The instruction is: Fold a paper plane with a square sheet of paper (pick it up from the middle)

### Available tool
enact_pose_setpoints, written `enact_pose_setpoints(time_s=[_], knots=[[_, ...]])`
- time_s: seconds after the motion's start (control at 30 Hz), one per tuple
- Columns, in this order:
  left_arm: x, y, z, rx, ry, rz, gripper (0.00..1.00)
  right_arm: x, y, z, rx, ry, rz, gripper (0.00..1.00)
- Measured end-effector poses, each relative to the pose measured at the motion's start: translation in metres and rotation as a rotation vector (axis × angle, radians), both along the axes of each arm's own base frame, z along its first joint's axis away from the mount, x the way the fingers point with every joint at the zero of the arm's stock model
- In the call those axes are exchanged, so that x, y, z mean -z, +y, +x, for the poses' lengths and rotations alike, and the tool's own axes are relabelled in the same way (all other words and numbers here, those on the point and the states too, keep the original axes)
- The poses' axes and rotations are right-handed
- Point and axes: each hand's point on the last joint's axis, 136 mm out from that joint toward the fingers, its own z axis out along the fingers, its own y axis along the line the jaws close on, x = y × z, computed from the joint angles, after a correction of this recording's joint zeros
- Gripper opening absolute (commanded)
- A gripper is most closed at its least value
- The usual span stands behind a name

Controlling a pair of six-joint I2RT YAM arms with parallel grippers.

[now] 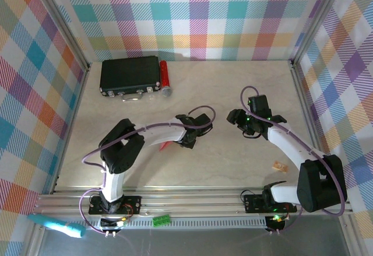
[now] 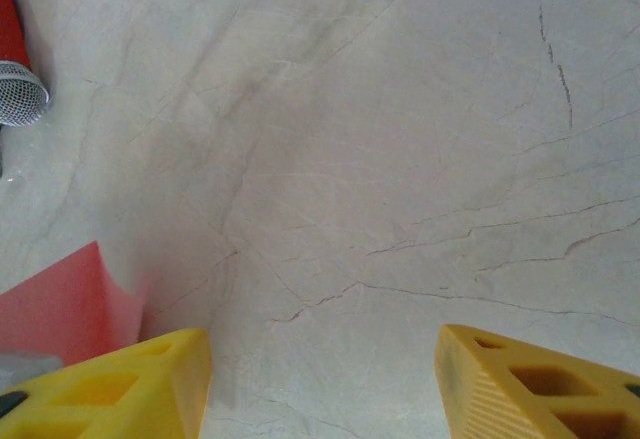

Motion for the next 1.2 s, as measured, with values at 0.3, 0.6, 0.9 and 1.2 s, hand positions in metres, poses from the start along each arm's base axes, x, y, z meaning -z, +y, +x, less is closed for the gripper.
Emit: enact_pose_setpoints(time_s=[0.3,0.6,0.9,1.2], knots=[[-0.032,-0.019,-0.023,-0.068,0.051,-0.266,0.40,0.001,0.003,-0.001,0.006,0.016,0.023,0.62],[-0.078,-0.034,-0.034,-0.064,0.045,-0.506,0.40,0.004,0.005,0.000,0.013,0.031,0.038,0.62],[-0.047,0.014,-0.025,-0.232,0.099,-0.569,0.33,0.006,0.010,0.002,0.001,0.038,0.062,0.62],[-0.026,0.037,-0.013,-0.343,0.137,-0.637,0.29,0.009,0.014,0.003,-0.012,0.045,0.079,0.62]])
